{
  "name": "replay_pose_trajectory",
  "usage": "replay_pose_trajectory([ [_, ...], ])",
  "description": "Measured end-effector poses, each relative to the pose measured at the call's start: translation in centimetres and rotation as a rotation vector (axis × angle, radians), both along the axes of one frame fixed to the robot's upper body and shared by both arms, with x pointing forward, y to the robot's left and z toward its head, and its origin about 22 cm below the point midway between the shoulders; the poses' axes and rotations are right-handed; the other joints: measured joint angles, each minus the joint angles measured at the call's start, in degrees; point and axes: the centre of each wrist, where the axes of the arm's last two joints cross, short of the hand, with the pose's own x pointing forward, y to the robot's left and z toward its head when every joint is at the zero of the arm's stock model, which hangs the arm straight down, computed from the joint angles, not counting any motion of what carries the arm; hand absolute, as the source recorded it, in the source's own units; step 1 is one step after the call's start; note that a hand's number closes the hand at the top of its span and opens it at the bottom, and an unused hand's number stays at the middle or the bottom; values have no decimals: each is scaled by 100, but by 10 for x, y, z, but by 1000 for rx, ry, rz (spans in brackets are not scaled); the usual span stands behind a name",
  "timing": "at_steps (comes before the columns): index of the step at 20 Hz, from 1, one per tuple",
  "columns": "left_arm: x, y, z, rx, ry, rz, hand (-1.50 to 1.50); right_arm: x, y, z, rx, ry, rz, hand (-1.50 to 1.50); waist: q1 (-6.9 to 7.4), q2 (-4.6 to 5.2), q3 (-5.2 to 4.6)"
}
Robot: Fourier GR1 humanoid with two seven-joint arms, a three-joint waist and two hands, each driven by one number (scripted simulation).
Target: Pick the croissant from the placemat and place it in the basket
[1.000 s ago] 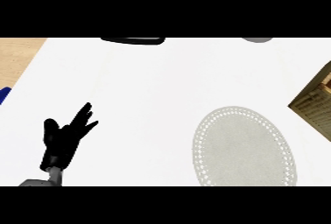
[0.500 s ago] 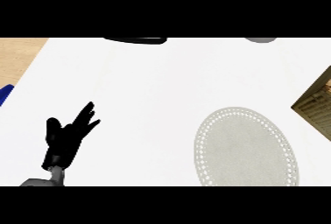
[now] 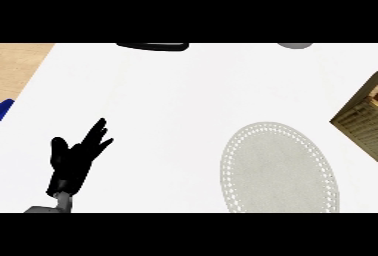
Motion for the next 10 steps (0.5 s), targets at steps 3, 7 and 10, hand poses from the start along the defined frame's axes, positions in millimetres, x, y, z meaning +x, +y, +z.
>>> replay_pose_trajectory([
  [3,-1,1,0,-2,1,6,0,5,-5,0,57,2,-21,-150,-13,-7,-4],
  [7,-2,2,1,2,2,14,0,-3,-22,9,123,8,-74,-150,-49,-1,1],
  [10,-2,4,1,1,-2,16,0,-9,-32,10,150,12,-124,-150,-51,18,6],
])
